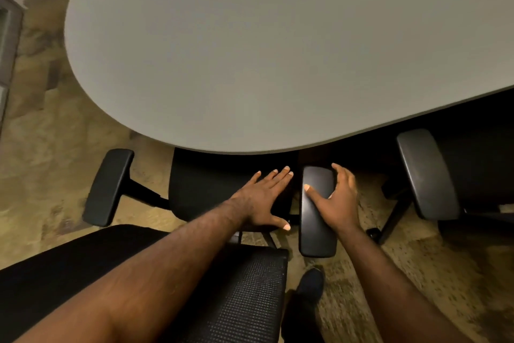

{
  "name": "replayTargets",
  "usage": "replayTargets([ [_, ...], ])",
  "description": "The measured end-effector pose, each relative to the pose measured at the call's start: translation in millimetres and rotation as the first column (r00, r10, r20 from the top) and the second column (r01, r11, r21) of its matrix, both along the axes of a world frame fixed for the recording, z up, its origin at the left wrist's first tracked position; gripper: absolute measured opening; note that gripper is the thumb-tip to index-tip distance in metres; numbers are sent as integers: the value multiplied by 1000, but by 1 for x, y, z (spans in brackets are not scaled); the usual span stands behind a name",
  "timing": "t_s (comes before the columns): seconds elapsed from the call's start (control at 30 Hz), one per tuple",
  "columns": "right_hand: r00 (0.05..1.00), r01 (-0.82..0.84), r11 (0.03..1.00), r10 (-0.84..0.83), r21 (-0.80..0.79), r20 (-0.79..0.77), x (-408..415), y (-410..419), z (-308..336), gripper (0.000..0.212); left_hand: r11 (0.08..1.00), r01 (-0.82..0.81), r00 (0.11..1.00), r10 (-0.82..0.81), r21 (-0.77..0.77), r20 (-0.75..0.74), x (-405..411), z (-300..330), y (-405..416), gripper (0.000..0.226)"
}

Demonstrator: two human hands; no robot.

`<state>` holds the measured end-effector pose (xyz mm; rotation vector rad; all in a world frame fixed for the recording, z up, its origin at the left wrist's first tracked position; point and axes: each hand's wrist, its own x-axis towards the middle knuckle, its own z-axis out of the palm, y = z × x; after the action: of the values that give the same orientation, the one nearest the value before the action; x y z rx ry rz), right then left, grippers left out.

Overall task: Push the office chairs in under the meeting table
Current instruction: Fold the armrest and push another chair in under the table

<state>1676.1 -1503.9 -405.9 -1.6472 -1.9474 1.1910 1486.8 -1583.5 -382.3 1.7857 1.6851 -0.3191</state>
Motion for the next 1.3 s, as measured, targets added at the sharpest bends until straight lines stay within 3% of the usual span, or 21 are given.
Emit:
replayTargets([
  [0.27,981,-172,967,186,189,-61,-24,8,61,50,999,-15,1000,15,-39,9,-34,65,-25,110],
  [0.63,928,-307,891,358,336,-101,-59,6,145,20,962,-243,957,217,127,191,-74,151,-62,94],
  [0.87,868,-436,801,495,410,-46,-119,-27,203,24,959,-209,973,184,194,138,-129,199,-96,88],
  [1.07,798,-580,703,591,412,116,-158,-73,238,41,958,-182,973,143,220,181,-185,218,-128,83],
  [1.3,828,-551,753,548,361,121,-179,-116,270,53,926,-267,936,183,268,300,-249,223,-169,72],
])
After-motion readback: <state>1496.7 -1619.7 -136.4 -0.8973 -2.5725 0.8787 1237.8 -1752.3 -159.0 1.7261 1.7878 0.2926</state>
